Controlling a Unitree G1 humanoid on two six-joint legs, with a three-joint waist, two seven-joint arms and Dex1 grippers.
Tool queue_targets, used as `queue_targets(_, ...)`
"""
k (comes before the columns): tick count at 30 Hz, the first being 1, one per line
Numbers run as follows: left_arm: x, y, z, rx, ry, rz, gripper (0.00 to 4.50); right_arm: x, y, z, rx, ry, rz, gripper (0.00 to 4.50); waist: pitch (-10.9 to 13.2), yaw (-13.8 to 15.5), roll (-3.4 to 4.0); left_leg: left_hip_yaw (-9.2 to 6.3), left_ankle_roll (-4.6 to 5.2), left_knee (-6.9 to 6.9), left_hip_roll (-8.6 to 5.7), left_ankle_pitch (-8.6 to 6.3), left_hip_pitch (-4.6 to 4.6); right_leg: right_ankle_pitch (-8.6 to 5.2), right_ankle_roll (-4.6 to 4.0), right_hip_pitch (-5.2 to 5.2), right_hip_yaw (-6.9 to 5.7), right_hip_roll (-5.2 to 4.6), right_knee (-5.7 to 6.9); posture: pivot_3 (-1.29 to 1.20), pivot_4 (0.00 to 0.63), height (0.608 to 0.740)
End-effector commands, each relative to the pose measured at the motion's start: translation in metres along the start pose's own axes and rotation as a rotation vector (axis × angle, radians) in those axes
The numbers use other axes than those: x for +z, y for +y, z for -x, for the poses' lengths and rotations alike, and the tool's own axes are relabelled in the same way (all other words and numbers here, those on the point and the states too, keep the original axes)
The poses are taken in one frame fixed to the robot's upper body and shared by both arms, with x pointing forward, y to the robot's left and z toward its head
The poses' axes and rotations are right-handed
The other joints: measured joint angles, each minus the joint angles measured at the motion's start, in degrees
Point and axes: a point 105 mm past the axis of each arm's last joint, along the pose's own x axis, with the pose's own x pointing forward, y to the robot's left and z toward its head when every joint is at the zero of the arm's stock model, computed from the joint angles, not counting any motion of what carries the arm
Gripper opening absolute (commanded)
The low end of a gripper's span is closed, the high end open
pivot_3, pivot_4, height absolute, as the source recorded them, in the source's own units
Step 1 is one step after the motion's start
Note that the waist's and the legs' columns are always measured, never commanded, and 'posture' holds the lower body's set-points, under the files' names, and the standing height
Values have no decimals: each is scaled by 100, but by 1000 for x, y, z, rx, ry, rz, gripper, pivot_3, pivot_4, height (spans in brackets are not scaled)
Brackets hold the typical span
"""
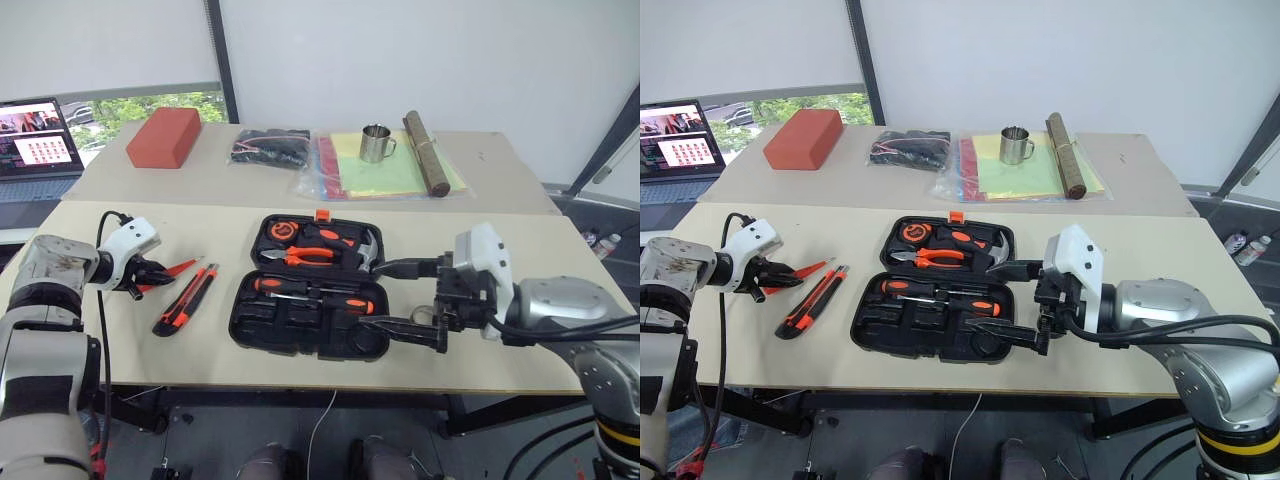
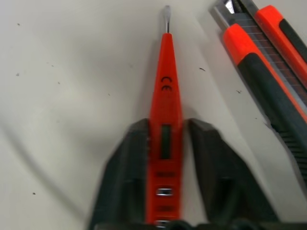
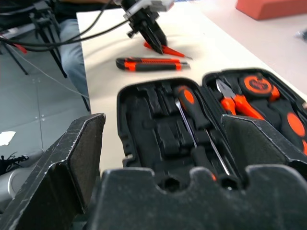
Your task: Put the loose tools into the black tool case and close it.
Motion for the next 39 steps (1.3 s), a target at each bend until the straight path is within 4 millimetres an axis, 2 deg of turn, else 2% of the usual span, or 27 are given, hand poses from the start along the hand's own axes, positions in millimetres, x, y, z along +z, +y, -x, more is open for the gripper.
queue_targets(1, 54, -2, 32, -107, -178, -133, 447, 5, 7, 11, -8, 5, 17, 4500, 6, 11, -11, 0, 1, 2, 0, 0, -3, 1, -1, 0, -1, 0, 0, 0, 150, 736)
queue_targets(3, 72, -14, 41, -202, -197, -251, 446, 1, 8, 17, -27, 25, 8, 4500, 7, 29, -13, -5, 8, 11, 0, -3, -16, 1, -1, -3, -8, 3, -2, 0, 150, 736)
queue_targets(4, 89, -25, 42, -244, -231, -329, 446, -1, 8, 19, -41, 33, 2, 4500, 7, 40, -13, -5, 12, 13, -1, -5, -17, 1, -1, -3, -11, 3, -2, 0, 150, 736)
queue_targets(5, 104, -36, 42, -285, -265, -385, 446, -3, 8, 21, -50, 38, -3, 4500, 7, 51, -13, -5, 17, 14, -4, -8, -20, 0, 1, -2, -12, 1, -5, 0, 150, 736)
queue_targets(7, 119, -56, 39, -349, -299, -434, 446, -4, 10, 23, -56, 40, -7, 4500, 7, 80, -13, -8, 21, 19, -5, -10, -25, 0, 5, 0, -11, -1, -8, 0, 150, 736)
queue_targets(8, 125, -75, 31, -411, -308, -475, 446, -5, 10, 22, -57, 41, -7, 4500, 7, 81, -13, -8, 22, 20, -5, -10, -25, 0, 7, 2, -7, -2, -9, 0, 150, 736)
queue_targets(10, 127, -108, 12, -509, -309, -552, 446, -6, 11, 21, -58, 43, -10, 4500, 4, 81, -8, -8, 23, 22, -6, -10, -16, 0, 12, 7, 0, -2, -8, 0, 150, 736)
queue_targets(11, 126, -119, 6, -533, -304, -570, 446, -6, 11, 20, -58, 40, -12, 4500, 4, 82, -7, -8, 23, 21, -6, -10, 0, -1, 15, 22, 4, -3, -6, 0, 150, 736)
queue_targets(15, 123, -142, -6, -603, -283, -583, 446, -4, 11, 18, -70, 19, -26, 4500, 9, 31, -15, -7, 23, 31, 3, -9, 7, -11, 31, 28, 13, 10, -4, 0, 150, 736)
queue_targets(23, 109, -150, -33, -636, -163, -638, 446, -5, 16, 13, -78, 10, -34, 4500, 7, 78, -12, -8, 25, 33, 3, -10, 7, 0, 13, 29, 13, 9, -3, 0, 150, 736)
queue_targets(30, 109, -155, -49, -666, -142, -664, 446, -8, 15, 12, -109, 3, -37, 4500, 7, 145, -12, -10, 33, 38, 0, -14, 1, 1, 14, 27, 13, 3, -5, 0, 150, 736)
queue_targets(34, 119, -158, -58, -651, -161, -657, 446, -10, 16, 12, -127, 4, -36, 4500, 7, 142, -12, -11, 35, 38, 0, -15, 0, 1, 14, 27, 12, 4, -5, 0, 150, 736)
queue_targets(39, 116, -159, -59, -683, -129, -686, 446, -9, 14, 13, -151, -8, -37, 4500, 7, 141, -12, -13, 36, 44, 0, -14, -4, 2, 16, 27, 8, 4, -5, 0, 150, 736)
